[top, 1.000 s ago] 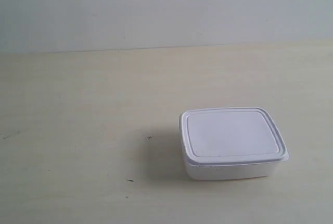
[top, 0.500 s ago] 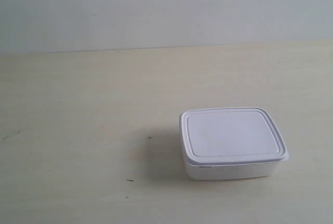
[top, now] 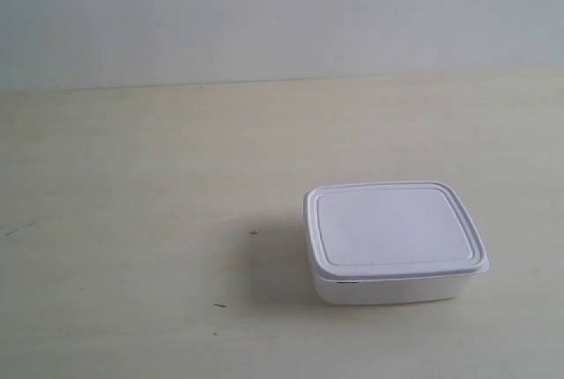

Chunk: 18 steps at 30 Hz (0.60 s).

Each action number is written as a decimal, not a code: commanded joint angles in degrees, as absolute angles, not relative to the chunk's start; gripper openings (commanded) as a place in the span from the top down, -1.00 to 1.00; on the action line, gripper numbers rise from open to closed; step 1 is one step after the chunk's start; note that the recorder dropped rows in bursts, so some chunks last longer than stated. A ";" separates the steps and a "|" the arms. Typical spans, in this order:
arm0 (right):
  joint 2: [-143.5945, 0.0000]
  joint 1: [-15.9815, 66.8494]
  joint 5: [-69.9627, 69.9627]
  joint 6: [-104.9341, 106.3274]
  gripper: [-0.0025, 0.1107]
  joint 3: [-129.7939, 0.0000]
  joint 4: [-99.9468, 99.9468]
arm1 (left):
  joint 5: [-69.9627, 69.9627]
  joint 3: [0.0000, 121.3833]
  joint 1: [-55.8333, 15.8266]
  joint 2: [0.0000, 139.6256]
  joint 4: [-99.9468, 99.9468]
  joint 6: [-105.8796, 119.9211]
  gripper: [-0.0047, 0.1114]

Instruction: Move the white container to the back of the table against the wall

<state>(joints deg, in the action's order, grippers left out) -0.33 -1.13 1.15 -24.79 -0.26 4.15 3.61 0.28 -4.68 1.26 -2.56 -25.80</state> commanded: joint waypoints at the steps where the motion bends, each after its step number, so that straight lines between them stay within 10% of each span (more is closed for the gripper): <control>1: -4.02 -1.36 0.00 -26.24 0.96 -3.47 4.36 | 4.34 2.68 -5.30 8.90 -3.93 -27.49 0.92; 18: -45.14 16.36 25.48 -5.32 0.96 -32.54 -13.27 | -1.59 35.49 -42.16 61.49 -15.97 -27.43 0.92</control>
<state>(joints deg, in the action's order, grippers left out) -39.11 12.77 18.02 -10.85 -28.74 -9.85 1.59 31.66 -38.09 54.34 -15.90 -27.28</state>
